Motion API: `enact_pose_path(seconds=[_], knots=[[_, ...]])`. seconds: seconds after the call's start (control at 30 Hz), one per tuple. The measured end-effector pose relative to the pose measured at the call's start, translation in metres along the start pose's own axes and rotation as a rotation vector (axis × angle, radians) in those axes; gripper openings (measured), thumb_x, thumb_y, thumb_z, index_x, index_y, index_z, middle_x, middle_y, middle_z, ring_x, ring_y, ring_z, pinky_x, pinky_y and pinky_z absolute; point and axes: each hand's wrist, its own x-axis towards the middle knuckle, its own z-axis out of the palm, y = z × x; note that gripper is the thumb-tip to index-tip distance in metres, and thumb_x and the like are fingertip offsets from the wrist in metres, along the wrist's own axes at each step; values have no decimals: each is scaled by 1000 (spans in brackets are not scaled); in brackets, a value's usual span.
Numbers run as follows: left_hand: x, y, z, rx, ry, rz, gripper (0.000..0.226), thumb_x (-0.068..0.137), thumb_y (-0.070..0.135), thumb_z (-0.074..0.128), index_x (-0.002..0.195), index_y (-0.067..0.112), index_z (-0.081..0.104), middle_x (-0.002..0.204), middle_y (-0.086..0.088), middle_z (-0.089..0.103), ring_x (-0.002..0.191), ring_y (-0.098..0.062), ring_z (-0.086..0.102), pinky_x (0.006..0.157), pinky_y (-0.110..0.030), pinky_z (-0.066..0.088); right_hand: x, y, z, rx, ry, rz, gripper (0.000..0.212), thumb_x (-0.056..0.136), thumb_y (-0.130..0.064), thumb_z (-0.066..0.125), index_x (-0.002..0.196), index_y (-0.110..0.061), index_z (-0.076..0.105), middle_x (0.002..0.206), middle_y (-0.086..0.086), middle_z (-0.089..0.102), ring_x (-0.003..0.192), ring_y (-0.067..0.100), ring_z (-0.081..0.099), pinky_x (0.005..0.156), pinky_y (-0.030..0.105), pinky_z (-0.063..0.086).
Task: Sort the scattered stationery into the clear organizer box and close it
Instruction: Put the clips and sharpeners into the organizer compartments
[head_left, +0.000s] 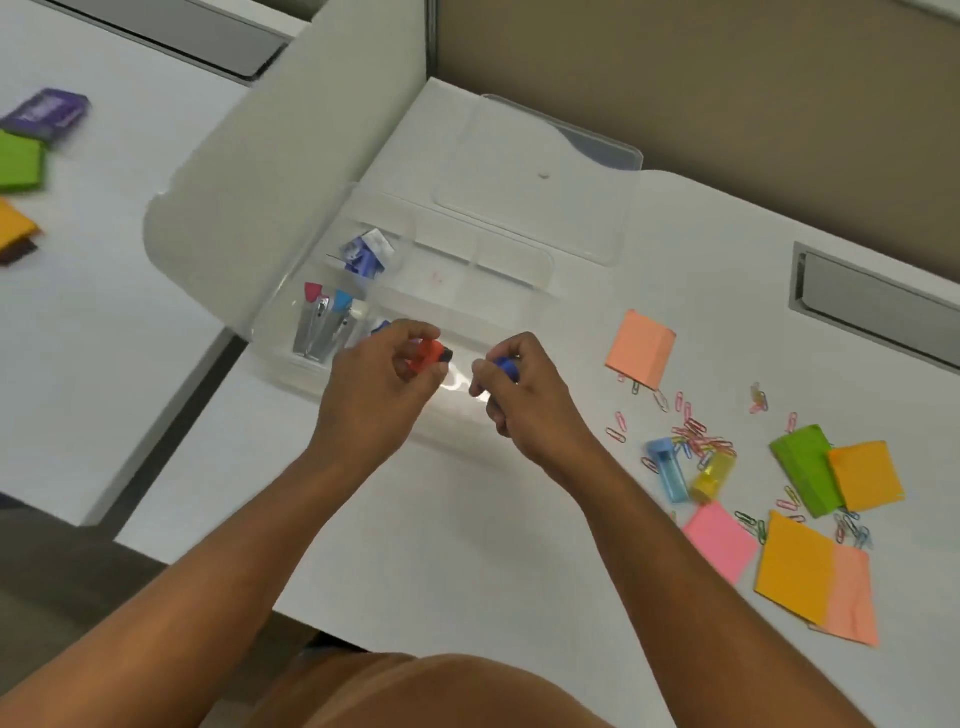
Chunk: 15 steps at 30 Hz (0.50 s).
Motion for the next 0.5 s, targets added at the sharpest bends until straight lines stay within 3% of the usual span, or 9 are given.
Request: enact_pose_path(seconds=[0.07,0.17,0.23,0.33,0.43,0.5], knots=[[15,-12,-18,149,33,31,30,93,31,75,122,27,69,105,4,75,86,-5,69,83,-25,58,10,-9,23,-166,-18,-76,20,100,-39,61,104,-22,51,90,2,72,60,8,53,58,23,45],[35,-26,-33,276,-67,31,33,94,33,74,126,26,67,114,-2,76,97,-19,72,90,-35,58,23,-19,49,-382,-34,-140,31,96,-53,61,103,-24,51,87,-3,71,69,6,61,60,17,46],[42,-34,-40,267,-91,57,31,96,32,72,126,27,68,113,0,76,97,-17,72,86,-26,55,29,-24,60,-463,5,-149,36,94,-58,60,105,-25,53,89,-1,70,77,15,65,63,24,49],[48,-45,-50,217,-60,95,26,97,27,72,123,28,70,114,4,72,88,-8,69,75,-12,48,35,-28,69,-541,109,-183,37,93,-61,60,101,-25,55,82,-6,64,70,12,60,65,29,51],[49,-55,-60,201,-21,151,26,95,30,73,121,30,71,115,3,60,87,-13,68,80,-31,56,44,-36,77,-676,157,-230,39,95,-63,55,101,-25,54,80,-5,62,70,14,58,65,33,51],[48,-57,-63,207,-45,157,30,92,33,76,121,30,72,110,3,63,79,-10,64,79,-32,55,54,-42,83,-770,171,-239,43,96,-66,50,105,-23,54,84,-2,64,74,19,61,66,36,53]])
